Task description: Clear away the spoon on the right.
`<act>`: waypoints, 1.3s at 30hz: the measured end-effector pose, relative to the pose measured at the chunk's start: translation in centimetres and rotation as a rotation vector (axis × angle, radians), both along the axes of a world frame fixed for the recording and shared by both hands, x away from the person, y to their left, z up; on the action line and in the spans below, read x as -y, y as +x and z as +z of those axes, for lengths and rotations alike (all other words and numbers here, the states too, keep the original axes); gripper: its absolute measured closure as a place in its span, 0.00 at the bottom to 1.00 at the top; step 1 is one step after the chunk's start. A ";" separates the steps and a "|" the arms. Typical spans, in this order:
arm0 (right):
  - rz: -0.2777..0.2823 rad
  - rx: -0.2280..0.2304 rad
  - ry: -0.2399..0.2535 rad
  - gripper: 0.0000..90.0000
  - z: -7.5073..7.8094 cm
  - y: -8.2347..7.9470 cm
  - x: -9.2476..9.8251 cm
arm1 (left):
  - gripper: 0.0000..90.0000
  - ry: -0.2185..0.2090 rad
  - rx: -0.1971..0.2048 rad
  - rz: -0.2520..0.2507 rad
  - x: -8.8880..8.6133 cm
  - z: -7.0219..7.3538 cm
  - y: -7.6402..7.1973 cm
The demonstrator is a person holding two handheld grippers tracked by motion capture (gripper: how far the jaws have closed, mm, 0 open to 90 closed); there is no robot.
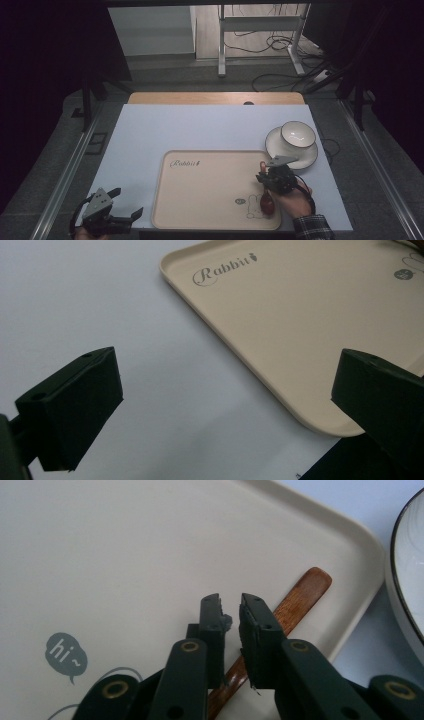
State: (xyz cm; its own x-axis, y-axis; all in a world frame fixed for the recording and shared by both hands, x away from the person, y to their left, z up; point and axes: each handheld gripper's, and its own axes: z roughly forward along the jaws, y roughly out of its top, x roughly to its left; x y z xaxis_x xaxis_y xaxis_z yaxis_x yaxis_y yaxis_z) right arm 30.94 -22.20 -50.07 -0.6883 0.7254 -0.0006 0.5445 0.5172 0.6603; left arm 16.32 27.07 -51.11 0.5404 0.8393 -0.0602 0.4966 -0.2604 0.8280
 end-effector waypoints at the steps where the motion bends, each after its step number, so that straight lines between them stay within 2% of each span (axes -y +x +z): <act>1: -0.003 0.006 0.005 0.84 0.1 -0.1 0.0 | 0.00 0.001 0.000 0.000 0.0 0.0 0.0; 17: 0.003 0.052 0.015 0.73 1.5 -1.2 0.0 | 0.00 -0.002 0.002 0.001 0.0 0.0 0.0; 39: 0.006 0.089 0.011 0.56 2.5 -2.3 -0.1 | 0.00 -0.002 0.003 0.003 0.0 0.0 0.0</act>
